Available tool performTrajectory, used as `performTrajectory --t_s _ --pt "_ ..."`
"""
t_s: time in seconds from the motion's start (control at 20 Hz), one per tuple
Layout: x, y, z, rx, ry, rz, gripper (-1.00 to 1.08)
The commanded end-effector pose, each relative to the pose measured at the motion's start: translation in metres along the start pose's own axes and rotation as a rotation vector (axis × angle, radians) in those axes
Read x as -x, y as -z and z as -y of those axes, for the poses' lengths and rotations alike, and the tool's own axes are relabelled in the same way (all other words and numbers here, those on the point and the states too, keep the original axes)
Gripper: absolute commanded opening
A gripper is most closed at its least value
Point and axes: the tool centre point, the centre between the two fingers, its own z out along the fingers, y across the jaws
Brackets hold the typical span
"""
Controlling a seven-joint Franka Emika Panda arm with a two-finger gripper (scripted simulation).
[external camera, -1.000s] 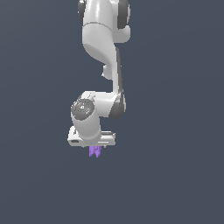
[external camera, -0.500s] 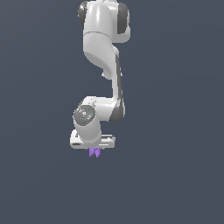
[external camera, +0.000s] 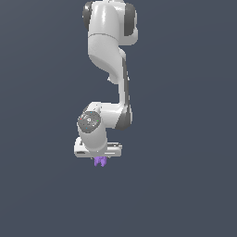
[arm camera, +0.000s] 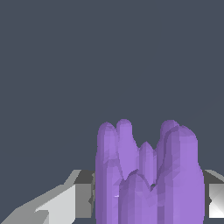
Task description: Pick up the object and move it to a goal position.
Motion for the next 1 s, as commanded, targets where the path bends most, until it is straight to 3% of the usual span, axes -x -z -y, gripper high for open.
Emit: performTrajectory --t_s 0.0,0.5,0.95 --pt "0.000 0.000 0.000 0.000 0.000 0.000 -1.00" --pt "0.013 0.021 -0.006 0.000 0.000 0.000 -1.00" --pt "0.045 0.073 -0.023 0.000 0.000 0.000 -1.00"
